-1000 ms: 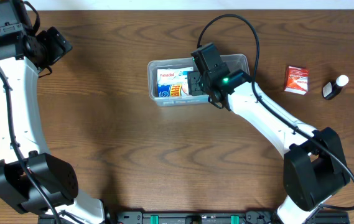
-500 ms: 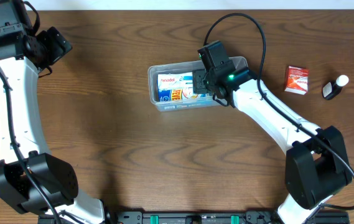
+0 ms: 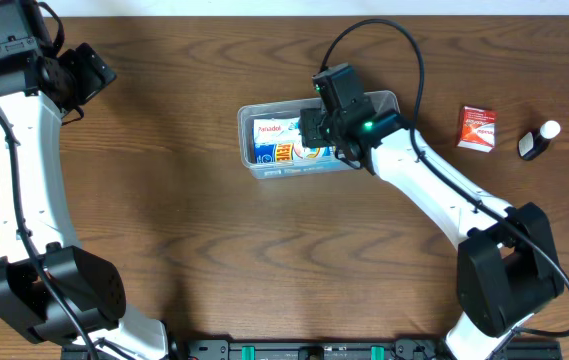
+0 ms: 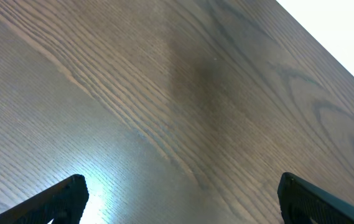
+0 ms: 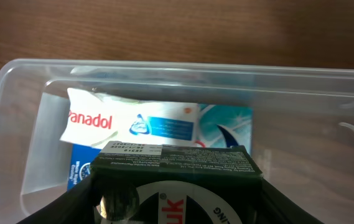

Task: Pack container
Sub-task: 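Lower the tin into the container and open the right gripper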

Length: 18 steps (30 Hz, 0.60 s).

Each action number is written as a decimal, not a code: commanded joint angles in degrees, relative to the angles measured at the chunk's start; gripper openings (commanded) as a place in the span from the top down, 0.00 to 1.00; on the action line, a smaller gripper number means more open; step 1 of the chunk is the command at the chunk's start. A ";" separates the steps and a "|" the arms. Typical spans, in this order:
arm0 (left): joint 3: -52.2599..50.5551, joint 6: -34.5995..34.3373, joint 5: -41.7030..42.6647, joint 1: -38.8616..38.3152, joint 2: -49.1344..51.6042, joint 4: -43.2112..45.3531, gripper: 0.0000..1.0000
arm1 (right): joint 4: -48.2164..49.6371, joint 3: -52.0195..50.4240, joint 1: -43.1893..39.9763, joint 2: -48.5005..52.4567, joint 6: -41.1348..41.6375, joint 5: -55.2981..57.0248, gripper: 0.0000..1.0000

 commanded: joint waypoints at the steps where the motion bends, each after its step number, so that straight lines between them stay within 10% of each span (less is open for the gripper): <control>1: 0.09 0.37 -0.68 0.15 0.13 -0.24 0.02 | 0.37 0.90 0.55 1.95 0.55 -1.42 0.55; 18: 0.09 0.37 -0.68 0.15 0.13 -0.24 0.02 | -7.13 4.46 0.31 2.08 -0.68 -3.08 0.61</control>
